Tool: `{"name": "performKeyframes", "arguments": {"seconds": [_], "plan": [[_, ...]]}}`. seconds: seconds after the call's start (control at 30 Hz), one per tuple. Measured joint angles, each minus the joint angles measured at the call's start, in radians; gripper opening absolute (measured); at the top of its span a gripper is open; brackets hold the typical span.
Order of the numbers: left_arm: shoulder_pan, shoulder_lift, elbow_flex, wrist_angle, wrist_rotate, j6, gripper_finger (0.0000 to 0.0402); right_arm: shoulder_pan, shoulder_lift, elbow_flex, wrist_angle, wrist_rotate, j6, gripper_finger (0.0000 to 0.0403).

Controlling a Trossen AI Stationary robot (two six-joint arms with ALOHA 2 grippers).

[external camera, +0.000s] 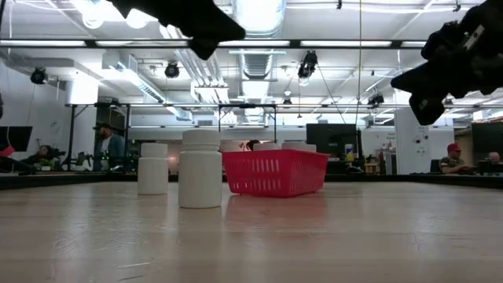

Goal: Pick and place pill bottles into a basket
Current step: Put the top white pill bottle into the red basket

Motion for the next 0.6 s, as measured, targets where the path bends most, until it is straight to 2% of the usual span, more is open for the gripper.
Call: {"name": "performKeyframes", "arguments": {"seconds": [0.17, 0.43, 0.6], "plan": [[0.0, -0.058, -0.09, 0.045, -0.001, -0.07, 0.0003, 0.0, 0.008, 0.0, 0.034, 0.023, 0.0, 0.0009], [0.0, -0.199, -0.266, 0.249, -0.006, -0.144, 0.0003, 0.0, 0.009, 0.0, 0.141, 0.024, -0.006, 0.0009], [0.0, -0.337, -0.374, 0.245, -0.086, -0.168, 0.0003, -0.001, 0.011, 0.0, 0.205, 0.024, -0.031, 0.0009]]}}
